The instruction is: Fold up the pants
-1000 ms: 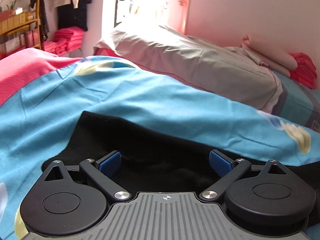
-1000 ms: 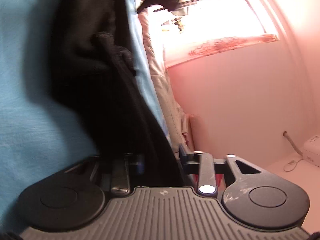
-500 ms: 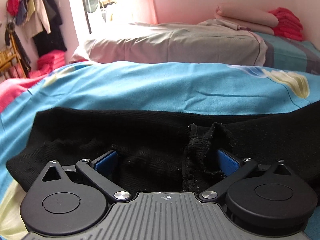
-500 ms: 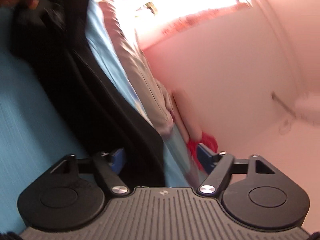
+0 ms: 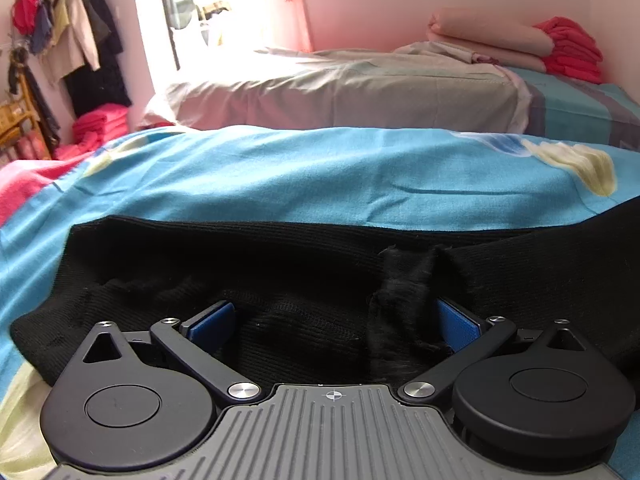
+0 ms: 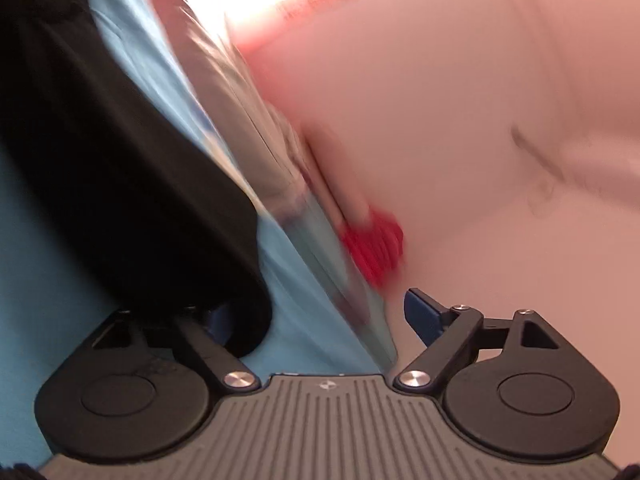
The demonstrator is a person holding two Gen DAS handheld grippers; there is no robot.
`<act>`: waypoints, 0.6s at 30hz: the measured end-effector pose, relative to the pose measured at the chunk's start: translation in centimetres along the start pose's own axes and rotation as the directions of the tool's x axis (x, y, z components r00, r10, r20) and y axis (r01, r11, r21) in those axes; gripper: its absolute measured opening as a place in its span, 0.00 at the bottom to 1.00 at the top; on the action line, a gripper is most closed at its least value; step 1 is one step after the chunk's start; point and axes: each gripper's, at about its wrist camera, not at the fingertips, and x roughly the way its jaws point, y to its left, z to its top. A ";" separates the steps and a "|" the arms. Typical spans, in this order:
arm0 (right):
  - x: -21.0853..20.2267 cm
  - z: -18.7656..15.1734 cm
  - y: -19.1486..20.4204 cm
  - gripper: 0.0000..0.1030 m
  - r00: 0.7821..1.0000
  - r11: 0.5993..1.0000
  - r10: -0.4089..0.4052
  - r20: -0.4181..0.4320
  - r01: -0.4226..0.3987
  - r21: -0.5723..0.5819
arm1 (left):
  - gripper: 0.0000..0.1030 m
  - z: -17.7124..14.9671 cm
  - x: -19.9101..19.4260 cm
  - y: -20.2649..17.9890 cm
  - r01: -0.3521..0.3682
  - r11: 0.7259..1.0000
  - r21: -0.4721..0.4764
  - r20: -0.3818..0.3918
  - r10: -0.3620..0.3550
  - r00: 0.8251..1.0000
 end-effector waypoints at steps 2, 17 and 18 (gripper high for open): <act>-0.6 -0.2 -0.2 0.88 0.998 0.998 0.058 -0.027 -0.058 -0.002 | 1.00 0.0 0.0 -0.1 -0.001 1.000 0.005 0.001 0.001 1.000; -4.6 6.5 -7.7 0.65 0.850 0.758 0.496 0.178 -0.523 0.389 | 1.00 0.1 0.1 0.1 0.008 1.000 0.000 -0.007 -0.008 1.000; -3.7 6.7 -7.5 0.59 0.837 0.724 0.524 0.160 -0.536 0.435 | 1.00 0.1 0.1 0.2 0.009 1.000 -0.001 -0.008 -0.009 1.000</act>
